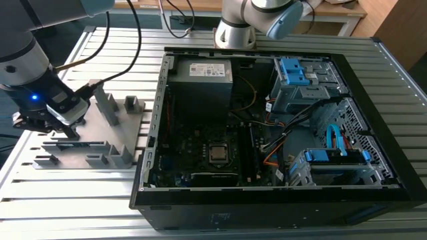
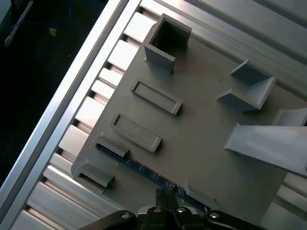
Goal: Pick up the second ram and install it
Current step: 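Pick up the second ram and move it above second insertion slot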
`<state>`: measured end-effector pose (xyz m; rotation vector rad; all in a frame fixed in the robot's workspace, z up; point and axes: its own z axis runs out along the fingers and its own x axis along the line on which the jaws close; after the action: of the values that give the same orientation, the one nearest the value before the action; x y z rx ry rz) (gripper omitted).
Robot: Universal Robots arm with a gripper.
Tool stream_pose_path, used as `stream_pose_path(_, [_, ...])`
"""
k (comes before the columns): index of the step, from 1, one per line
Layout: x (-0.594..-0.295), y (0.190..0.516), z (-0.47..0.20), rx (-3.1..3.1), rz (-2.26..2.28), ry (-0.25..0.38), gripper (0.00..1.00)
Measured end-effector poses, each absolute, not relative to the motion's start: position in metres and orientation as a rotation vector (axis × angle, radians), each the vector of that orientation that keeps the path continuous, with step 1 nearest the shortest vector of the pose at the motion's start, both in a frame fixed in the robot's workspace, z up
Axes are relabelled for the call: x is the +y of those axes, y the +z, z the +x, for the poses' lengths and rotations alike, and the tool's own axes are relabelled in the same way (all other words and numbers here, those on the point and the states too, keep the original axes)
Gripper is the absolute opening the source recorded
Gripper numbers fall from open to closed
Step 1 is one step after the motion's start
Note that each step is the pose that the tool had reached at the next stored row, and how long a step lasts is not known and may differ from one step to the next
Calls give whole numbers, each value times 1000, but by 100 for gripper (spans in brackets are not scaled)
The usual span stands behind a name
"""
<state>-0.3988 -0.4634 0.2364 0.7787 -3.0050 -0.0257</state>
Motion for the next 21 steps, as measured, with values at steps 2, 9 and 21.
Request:
stream_pose_path(2, [-463, 236, -399, -2999, 803, -25, 10])
stream_pose_path(9, [-463, 236, -399, -2974, 888, -24, 10])
stream_pose_path(21, [-463, 236, -399, -2922, 1043, -20, 10])
